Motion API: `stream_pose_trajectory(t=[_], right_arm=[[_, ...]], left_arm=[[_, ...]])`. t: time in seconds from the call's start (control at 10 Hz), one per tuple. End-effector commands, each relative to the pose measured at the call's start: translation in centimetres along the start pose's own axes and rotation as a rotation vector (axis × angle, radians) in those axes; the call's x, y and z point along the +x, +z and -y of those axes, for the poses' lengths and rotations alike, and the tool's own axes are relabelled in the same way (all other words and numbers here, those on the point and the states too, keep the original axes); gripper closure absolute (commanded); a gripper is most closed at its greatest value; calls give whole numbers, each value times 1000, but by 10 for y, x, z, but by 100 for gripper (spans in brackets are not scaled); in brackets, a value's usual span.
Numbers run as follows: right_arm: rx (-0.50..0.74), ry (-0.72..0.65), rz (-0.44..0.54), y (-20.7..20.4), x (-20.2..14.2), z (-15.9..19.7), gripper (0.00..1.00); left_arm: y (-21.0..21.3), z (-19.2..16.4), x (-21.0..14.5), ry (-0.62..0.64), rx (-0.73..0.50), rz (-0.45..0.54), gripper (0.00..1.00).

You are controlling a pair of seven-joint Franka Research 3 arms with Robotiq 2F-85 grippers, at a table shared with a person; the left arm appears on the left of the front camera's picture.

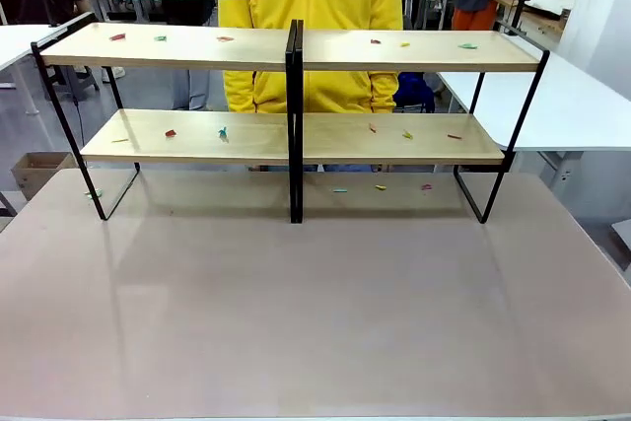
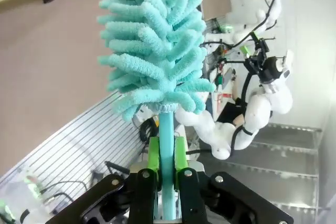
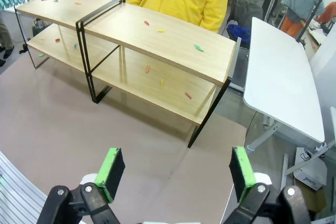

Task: Clean the shelves.
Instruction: Clean a randomly selected level of the Shelf with the Duster.

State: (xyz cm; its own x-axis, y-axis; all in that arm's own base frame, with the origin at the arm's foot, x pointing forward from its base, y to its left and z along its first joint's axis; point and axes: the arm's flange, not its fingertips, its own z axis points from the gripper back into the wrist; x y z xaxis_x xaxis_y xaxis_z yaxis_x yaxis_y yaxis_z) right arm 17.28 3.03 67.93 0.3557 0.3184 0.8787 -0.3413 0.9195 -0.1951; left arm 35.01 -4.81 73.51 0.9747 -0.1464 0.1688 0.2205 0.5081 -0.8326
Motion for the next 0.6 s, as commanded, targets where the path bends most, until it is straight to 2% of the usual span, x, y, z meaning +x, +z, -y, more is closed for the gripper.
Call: stream_pose_trajectory(t=[0.0, 0.1, 0.2, 0.3, 0.4, 0.5], right_arm=[[7, -4, 3, 0, 0, 1, 0], [7, -4, 3, 0, 0, 1, 0], [7, -4, 3, 0, 0, 1, 0], [7, -4, 3, 0, 0, 1, 0], [7, -4, 3, 0, 0, 1, 0], [7, -4, 3, 0, 0, 1, 0]], left_arm=[[30, -26, -14, -15, -42, 8, 88], [30, -26, -14, -15, -42, 8, 88], [10, -9, -3, 5, -10, 6, 88], [-14, 3, 1, -48, 96, 106, 88], [-32, 18, 10, -77, 179, 162, 88], [-51, 25, 14, -79, 246, 170, 88]])
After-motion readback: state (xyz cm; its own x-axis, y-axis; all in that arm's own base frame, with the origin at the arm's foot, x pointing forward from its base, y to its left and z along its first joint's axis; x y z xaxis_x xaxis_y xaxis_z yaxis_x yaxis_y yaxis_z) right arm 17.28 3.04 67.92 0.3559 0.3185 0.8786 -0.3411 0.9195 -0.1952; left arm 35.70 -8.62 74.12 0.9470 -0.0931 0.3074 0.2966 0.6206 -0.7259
